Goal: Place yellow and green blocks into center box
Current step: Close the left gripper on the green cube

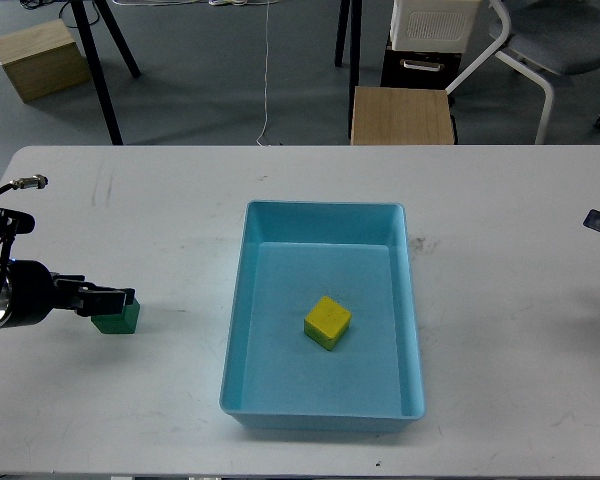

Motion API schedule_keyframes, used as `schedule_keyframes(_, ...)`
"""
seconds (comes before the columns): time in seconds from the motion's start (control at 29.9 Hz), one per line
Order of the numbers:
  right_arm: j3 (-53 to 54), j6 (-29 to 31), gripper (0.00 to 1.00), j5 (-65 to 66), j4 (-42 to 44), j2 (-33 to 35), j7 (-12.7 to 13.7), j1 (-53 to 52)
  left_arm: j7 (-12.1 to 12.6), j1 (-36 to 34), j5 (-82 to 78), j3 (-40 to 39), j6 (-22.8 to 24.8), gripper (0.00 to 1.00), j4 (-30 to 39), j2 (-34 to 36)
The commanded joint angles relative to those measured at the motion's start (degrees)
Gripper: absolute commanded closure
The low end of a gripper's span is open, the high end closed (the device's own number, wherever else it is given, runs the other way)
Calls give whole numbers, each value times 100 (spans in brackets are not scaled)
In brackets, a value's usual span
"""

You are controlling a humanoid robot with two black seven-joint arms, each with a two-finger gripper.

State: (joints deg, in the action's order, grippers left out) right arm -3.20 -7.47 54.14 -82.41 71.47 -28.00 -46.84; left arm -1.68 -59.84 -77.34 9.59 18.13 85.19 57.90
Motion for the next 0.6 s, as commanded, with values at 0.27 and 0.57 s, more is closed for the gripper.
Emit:
schedule_keyframes(0.27, 12, 0, 1, 0, 6, 16, 0, -9, 10, 8, 0, 228, 7, 1, -379, -392)
schedule_keyframes(0.57, 30, 0, 1, 9, 15, 34, 0, -9, 1, 8, 0, 333, 15, 1, -687, -736)
